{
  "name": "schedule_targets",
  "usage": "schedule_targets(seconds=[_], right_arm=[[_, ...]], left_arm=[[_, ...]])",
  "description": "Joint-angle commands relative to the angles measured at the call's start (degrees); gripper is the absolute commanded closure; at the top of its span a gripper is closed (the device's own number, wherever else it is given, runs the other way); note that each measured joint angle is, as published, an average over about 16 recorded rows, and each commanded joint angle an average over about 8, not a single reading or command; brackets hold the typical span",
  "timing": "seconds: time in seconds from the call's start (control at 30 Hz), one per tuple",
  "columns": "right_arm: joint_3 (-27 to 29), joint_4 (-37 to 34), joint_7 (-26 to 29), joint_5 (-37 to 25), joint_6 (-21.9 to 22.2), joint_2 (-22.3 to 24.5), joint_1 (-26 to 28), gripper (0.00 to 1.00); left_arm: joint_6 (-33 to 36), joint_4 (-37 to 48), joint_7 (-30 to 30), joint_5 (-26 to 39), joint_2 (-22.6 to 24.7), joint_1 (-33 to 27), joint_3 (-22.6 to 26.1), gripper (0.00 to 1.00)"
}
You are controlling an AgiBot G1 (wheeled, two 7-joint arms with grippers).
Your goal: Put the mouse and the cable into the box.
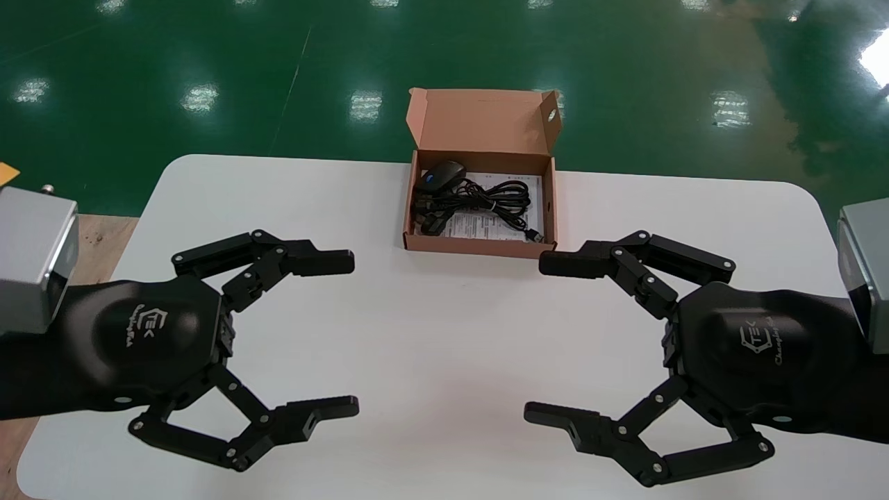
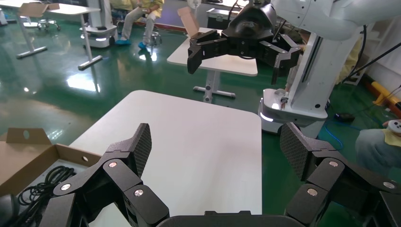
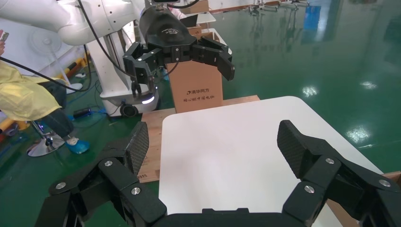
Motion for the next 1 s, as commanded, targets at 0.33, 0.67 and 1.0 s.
schedule_targets(seconds=[0.33, 0.67, 1.0], right_arm=[[0.0, 0.0, 0.0, 0.0, 0.0, 0.0, 0.0, 0.0], [0.0, 0.0, 0.0, 0.0, 0.0, 0.0, 0.0, 0.0], [0.0, 0.0, 0.0, 0.0, 0.0, 0.0, 0.0, 0.0]], left_arm=[[0.0, 0.0, 0.0, 0.0, 0.0, 0.0, 0.0, 0.0], [0.0, 0.0, 0.0, 0.0, 0.0, 0.0, 0.0, 0.0], [0.0, 0.0, 0.0, 0.0, 0.0, 0.0, 0.0, 0.0]])
